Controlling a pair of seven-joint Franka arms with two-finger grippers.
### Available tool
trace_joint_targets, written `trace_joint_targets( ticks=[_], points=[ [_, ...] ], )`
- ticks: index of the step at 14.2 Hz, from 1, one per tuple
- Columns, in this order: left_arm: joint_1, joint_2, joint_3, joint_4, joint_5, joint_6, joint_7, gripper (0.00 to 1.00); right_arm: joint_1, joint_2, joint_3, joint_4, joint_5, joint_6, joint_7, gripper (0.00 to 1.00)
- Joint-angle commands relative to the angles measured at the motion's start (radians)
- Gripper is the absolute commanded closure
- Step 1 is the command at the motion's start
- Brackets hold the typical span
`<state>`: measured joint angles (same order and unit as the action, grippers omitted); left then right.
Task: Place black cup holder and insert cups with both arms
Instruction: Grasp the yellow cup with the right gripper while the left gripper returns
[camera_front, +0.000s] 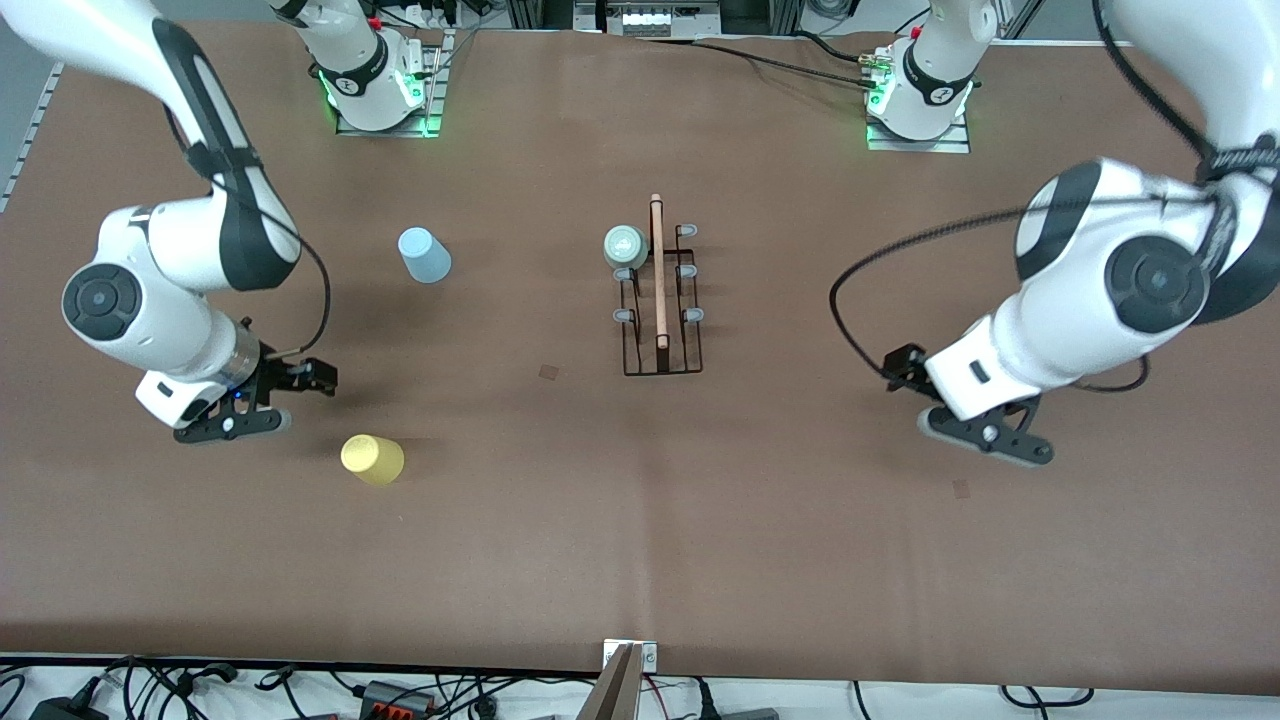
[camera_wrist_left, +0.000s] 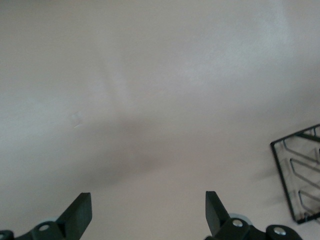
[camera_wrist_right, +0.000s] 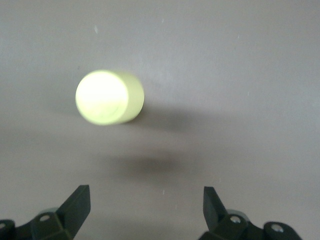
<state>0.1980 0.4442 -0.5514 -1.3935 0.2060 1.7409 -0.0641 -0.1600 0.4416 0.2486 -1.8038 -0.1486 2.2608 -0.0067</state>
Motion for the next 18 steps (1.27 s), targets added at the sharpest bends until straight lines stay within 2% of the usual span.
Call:
trace_joint_targets(
  ticks=[1,3,5,7,9,10,13,15,18],
  points=[
    [0.006,-0.088,-0.005,-0.012,0.023,-0.098,0.021,0.00,0.004,0.061,0.024,0.035,-0.014,0.098,0.002,0.00],
    [0.008,-0.113,-0.004,-0.007,0.020,-0.168,0.023,0.00,0.008,0.097,0.024,0.035,-0.016,0.169,0.023,0.00],
    [0.029,-0.120,0.014,0.063,0.007,-0.259,0.036,0.00,0.023,0.111,0.024,0.035,-0.016,0.204,0.024,0.00],
    [0.031,-0.165,0.089,0.045,-0.055,-0.279,0.063,0.00,0.025,0.135,0.024,0.034,-0.020,0.248,0.022,0.00],
    [-0.026,-0.252,0.281,-0.053,-0.219,-0.255,0.075,0.00,0.036,0.170,0.024,0.034,-0.020,0.325,0.022,0.00],
    [-0.072,-0.293,0.341,-0.108,-0.235,-0.235,0.075,0.00,0.037,0.186,0.024,0.034,-0.026,0.360,0.019,0.00],
    [-0.199,-0.375,0.488,-0.197,-0.235,-0.123,0.073,0.00,0.039,0.218,0.023,0.034,-0.029,0.431,0.020,0.00],
    [-0.212,-0.476,0.499,-0.293,-0.234,0.015,0.072,0.00,0.039,0.235,0.023,0.032,-0.029,0.463,0.008,0.00],
    [-0.264,-0.504,0.543,-0.325,-0.231,0.037,0.067,0.00,0.036,0.244,0.023,0.023,-0.031,0.470,0.002,0.01]
  ],
)
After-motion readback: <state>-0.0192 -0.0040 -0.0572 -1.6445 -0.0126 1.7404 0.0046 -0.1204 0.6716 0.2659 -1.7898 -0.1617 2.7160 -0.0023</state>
